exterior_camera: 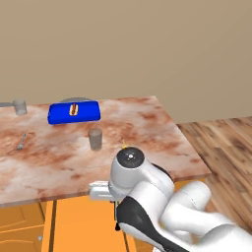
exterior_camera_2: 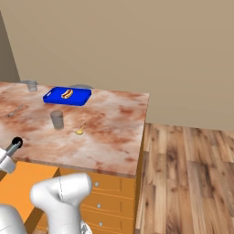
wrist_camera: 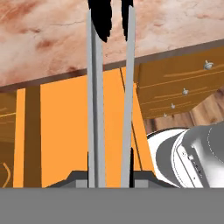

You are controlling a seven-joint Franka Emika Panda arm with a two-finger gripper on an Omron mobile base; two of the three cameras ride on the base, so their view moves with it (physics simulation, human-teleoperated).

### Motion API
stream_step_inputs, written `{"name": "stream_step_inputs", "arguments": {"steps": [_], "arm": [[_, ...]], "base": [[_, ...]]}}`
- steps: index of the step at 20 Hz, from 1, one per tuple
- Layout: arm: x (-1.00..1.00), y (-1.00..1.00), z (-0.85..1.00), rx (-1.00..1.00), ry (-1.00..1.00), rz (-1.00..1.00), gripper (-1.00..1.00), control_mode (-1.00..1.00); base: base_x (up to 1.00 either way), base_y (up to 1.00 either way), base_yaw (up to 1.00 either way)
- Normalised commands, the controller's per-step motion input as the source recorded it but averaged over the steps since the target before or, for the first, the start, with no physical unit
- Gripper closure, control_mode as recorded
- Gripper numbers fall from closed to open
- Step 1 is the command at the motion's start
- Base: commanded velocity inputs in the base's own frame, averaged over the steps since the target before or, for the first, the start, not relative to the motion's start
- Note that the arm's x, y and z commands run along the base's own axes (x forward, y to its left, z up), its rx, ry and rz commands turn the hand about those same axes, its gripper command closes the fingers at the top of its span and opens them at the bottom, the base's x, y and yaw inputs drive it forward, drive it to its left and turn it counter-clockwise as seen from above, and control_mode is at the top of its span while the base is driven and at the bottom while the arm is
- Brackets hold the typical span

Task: Take the tongs from the drawer on the left and place them on the dining counter next to the tray containing the hot dog.

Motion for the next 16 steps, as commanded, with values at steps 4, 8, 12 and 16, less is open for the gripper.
{"name": "stream_step_inputs", "arguments": {"steps": [4,8,12,16], "arm": [[0.46,-0.01,0.33,0.0,0.0,0.0,1.0,-1.0],[0.6,-0.09,0.3,0.0,0.03,0.0,1.0,-1.0],[0.36,-0.36,0.27,0.0,0.0,0.0,1.0,-1.0],[0.46,-0.28,0.17,0.0,0.02,0.0,1.0,-1.0]], "base": [[0.0,0.0,0.0],[0.0,0.0,0.0],[0.0,0.0,0.0],[0.0,0.0,0.0]]}}
